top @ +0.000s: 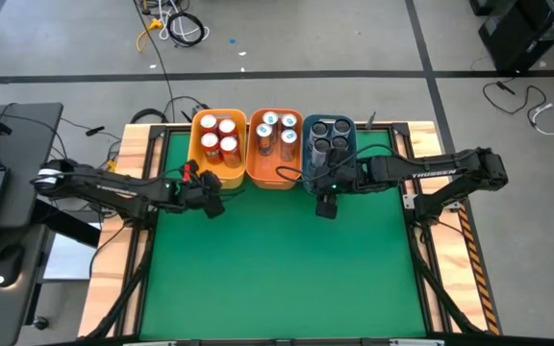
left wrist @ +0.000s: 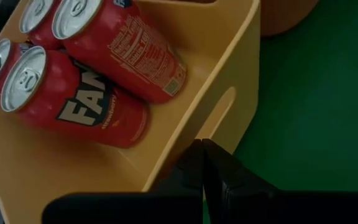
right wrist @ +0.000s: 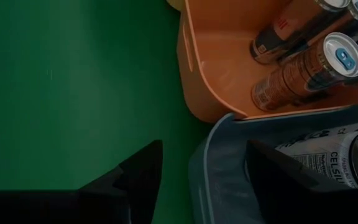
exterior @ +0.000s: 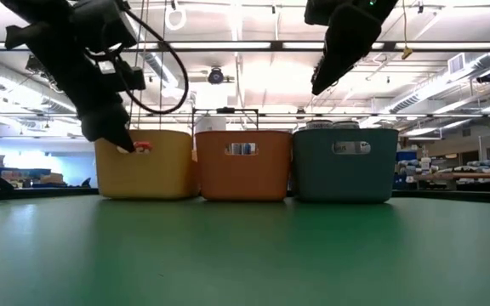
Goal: Sort soda cans
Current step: Adjust the bins, then return to Home Position
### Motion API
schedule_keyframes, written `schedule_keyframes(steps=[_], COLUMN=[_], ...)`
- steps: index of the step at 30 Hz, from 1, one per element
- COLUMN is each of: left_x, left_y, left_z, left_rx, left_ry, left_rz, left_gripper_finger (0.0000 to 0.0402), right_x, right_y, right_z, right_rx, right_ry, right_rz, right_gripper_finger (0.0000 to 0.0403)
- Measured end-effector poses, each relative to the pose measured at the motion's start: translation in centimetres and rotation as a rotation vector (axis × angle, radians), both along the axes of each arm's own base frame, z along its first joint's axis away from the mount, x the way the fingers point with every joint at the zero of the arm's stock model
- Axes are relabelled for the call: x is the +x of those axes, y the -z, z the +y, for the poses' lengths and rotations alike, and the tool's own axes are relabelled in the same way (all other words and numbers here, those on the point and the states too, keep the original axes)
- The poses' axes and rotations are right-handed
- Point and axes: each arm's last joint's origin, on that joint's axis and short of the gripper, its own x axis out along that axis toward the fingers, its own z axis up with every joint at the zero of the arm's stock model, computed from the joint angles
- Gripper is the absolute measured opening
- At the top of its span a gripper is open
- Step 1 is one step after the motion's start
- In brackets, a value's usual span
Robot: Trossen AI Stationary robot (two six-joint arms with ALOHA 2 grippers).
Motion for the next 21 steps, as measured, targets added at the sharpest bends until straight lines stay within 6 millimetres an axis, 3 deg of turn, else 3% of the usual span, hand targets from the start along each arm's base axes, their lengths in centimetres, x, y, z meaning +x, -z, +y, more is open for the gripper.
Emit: schedule_keyframes(steps=[16, 21], left_x=[-2.3, -2.9], left_y=[-4.1, -6.1], left_z=[-0.4, -1.5], left_rx=[-0.077, -0.072], left_ry=[0.099, 0.242], left_rz=[-0.219, -0.393], left_gripper_finger=[0.0000, 0.0000], right_x=[0.1, 0.2], right_y=[0.0, 2.1], right_z=[0.0, 0.1], right_rx=[-0.023, -0.040], right_ry=[-0.033, -0.105], right_rz=[-0.004, -0.005], right_gripper_finger=[0.0217, 0.0169])
